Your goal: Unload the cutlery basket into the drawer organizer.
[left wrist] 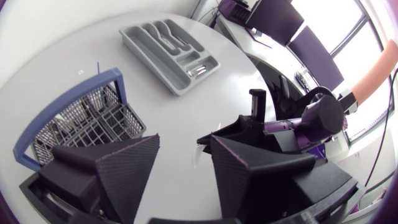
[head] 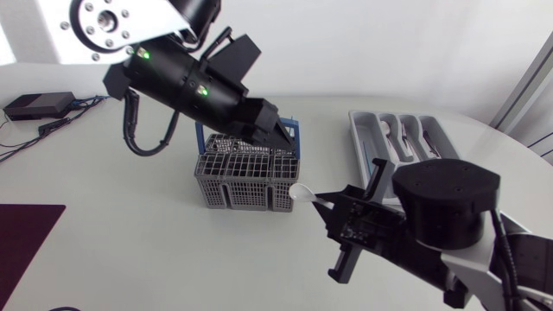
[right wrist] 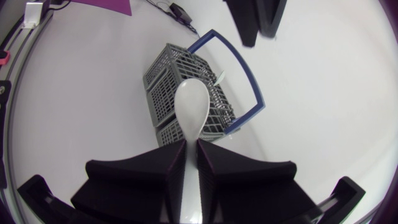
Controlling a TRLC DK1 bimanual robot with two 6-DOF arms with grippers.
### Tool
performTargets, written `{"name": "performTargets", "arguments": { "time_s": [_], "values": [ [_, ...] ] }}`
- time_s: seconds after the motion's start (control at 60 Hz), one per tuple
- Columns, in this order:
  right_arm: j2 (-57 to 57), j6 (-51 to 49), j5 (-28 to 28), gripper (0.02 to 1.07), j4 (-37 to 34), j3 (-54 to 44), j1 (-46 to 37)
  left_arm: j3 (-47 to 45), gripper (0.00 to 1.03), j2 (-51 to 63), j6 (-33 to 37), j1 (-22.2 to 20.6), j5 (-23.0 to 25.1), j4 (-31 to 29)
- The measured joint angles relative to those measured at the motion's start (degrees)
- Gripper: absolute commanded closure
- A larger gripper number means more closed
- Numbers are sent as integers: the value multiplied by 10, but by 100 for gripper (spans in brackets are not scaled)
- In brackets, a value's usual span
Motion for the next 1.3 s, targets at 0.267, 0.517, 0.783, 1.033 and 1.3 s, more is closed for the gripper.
{"name": "performTargets", "arguments": {
  "time_s": [0.267, 0.517, 0.783, 1.033, 1.3],
  "values": [
    [-73, -100, -302, 101, -173, -10, -320, 1, 6, -43, 19, 52, -80, 40],
    [77, -304, -457, 101, -218, 35, -591, -49, 6, -57, 51, 52, -137, 69],
    [255, -423, -487, 101, -221, 126, -693, -76, 5, -68, 76, 52, -164, 71],
    [370, -510, -487, 101, -221, 215, -728, -114, 5, -95, 106, 55, -183, 82],
    [472, -592, -449, 101, -263, 346, -744, -163, 5, -108, 130, 80, -185, 86]
  ]
}}
